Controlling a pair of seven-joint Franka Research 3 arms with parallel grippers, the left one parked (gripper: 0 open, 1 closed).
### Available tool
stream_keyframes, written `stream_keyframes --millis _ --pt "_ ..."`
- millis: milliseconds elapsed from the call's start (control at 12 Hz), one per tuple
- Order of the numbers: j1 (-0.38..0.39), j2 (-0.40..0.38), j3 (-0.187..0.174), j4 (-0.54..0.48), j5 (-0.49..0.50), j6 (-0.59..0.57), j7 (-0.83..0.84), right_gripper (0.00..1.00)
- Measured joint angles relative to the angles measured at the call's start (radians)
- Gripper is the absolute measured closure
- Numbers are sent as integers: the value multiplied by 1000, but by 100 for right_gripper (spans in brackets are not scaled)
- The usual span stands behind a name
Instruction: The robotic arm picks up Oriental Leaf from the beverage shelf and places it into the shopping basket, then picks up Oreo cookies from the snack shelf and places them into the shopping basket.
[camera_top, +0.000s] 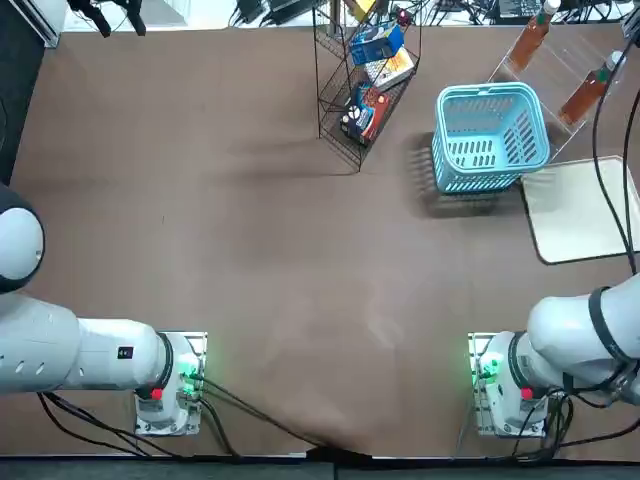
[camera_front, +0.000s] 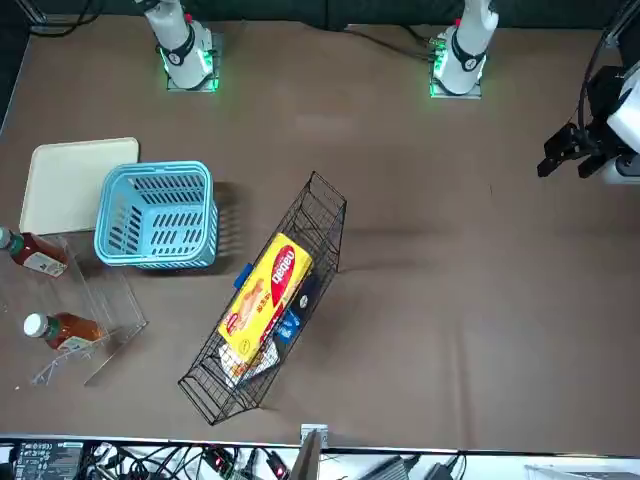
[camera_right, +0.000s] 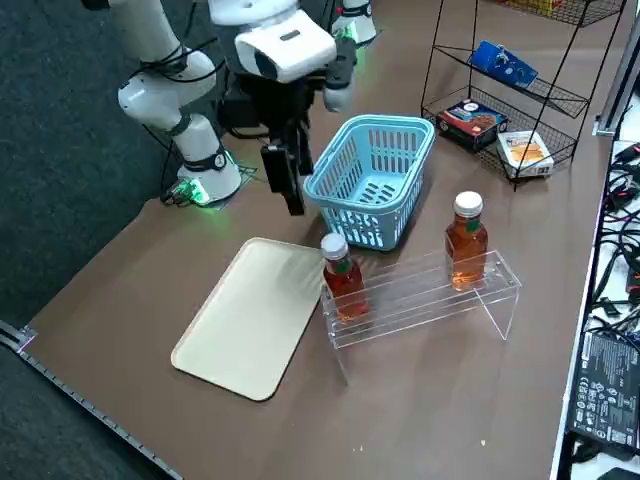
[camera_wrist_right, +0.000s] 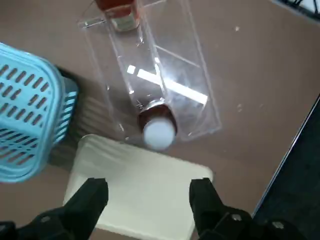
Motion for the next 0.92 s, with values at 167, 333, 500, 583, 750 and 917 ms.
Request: stream_keyframes --millis 167,333,500,583,750,917 --pt "0 37 1 38 0 6 -32 0" --pt "0 45 2 46 0 6 -41 0" --pt "0 45 4 46 4 5 -45 0" --pt "0 47 4 44 9 6 -46 0" --pt "0 54 4 27 16 25 -47 0" --pt "-1 62 4 -8 17 68 -48 0"
